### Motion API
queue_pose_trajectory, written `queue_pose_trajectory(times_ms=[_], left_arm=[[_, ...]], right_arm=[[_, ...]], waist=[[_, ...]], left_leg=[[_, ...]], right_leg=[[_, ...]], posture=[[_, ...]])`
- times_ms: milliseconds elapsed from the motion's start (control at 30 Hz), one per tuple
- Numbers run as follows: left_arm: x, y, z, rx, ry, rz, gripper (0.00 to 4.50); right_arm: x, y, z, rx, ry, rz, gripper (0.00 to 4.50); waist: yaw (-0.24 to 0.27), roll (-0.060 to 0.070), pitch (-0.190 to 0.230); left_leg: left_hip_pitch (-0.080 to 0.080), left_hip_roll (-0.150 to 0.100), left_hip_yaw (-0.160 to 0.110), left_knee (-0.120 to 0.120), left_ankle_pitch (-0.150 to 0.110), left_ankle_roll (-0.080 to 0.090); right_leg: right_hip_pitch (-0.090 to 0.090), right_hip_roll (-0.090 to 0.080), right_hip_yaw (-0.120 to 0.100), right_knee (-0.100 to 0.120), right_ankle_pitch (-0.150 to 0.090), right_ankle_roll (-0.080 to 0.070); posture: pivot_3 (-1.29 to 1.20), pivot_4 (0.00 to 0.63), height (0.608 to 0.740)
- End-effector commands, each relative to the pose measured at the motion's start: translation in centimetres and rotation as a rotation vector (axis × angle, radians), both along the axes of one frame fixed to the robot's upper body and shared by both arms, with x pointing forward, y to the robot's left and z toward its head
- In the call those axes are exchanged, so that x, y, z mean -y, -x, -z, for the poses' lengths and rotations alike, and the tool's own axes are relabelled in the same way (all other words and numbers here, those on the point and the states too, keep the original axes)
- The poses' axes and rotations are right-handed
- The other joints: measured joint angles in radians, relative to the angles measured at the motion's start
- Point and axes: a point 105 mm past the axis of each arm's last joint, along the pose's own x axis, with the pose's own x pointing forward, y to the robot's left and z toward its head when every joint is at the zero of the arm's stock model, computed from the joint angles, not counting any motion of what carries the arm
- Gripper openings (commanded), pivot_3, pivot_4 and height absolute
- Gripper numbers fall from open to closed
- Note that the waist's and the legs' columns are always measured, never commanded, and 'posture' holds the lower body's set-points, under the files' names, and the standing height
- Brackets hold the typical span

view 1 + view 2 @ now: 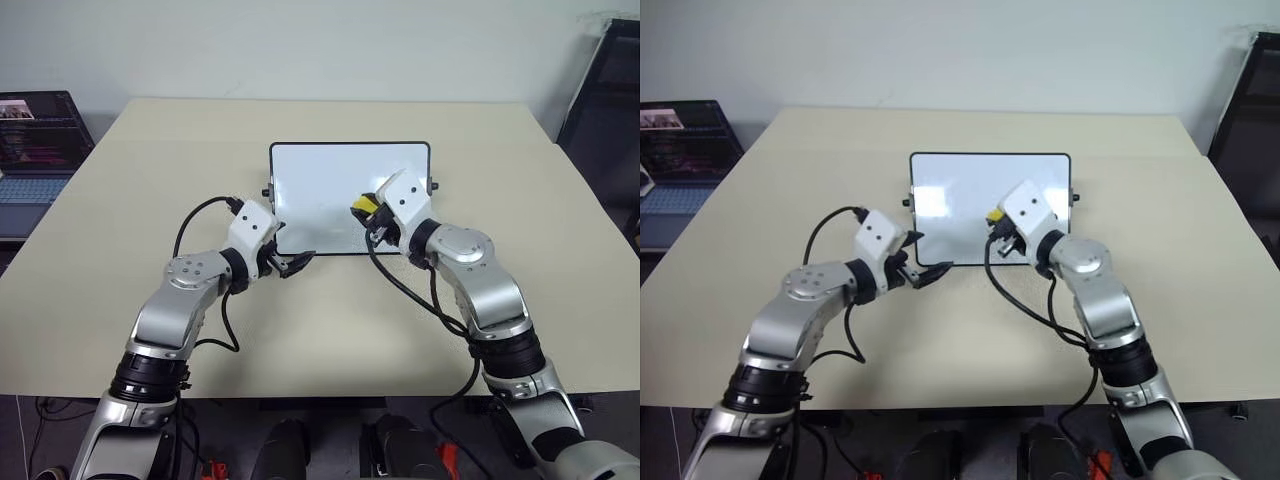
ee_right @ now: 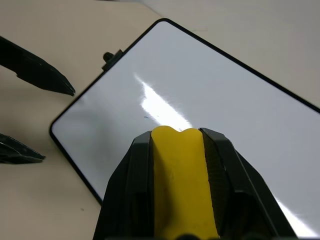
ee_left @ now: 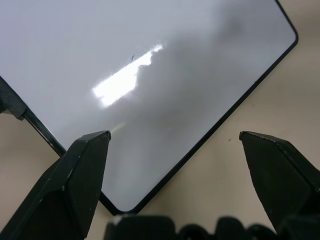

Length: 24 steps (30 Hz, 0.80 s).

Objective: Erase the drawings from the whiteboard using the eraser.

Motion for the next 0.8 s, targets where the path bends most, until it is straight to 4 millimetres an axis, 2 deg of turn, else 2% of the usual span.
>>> queue_pose_trajectory(times_ms=[33,233,400,600,800], left_arm=[[-1.1,-0.5,-1.2,0.052,-0.024,-0.052,4.5],[-1.4,-0.9,-1.2,0.057,-0.027,-0.067,4.5],[-1.1,-1.2,-1.8,0.073,-0.027,-0.057,4.5],[-0.6,-1.1,-1.8,0.073,-0.025,-0.041,4.5],[-0.2,-1.3,-1.8,0.071,-0.022,-0.031,4.5]], right_arm=[[-2.8,-0.4,-1.0,0.074,0.05,-0.082,1.02],[-6.7,-2.6,-1.0,0.066,0.128,-0.151,1.02],[-8.7,-3.8,-1.5,0.086,0.169,-0.182,1.01],[-9.2,-5.0,-0.5,0.065,0.218,-0.175,1.01],[-7.1,-6.8,2.0,0.038,0.322,-0.088,1.01]], waist=[[-0.004,0.0,0.0],[-0.002,0.0,0.0],[0.003,0.0,0.0],[0.002,0.0,0.0],[0.0,0.0,0.0]], left_leg=[[0.0,0.0,0.0,0.0,0.0,0.0],[0.001,0.0,0.0,0.0,0.0,0.0],[0.0,0.0,-0.001,0.0,0.0,0.0],[0.0,0.0,-0.001,0.0,0.0,0.0],[0.0,0.0,0.0,0.0,0.0,0.0]], right_leg=[[0.0,0.0,0.0,0.0,0.0,0.0],[0.0,0.0,0.0,0.001,0.0,0.0],[0.0,0.0,-0.001,0.0,0.0,0.0],[0.0,-0.001,-0.001,0.0,0.0,0.0],[0.0,-0.001,-0.001,0.001,0.0,0.0]], posture=[[0.0,0.15,0.74],[0.0,0.15,0.74],[0.0,0.15,0.74],[0.0,0.15,0.74],[0.0,0.15,0.74]])
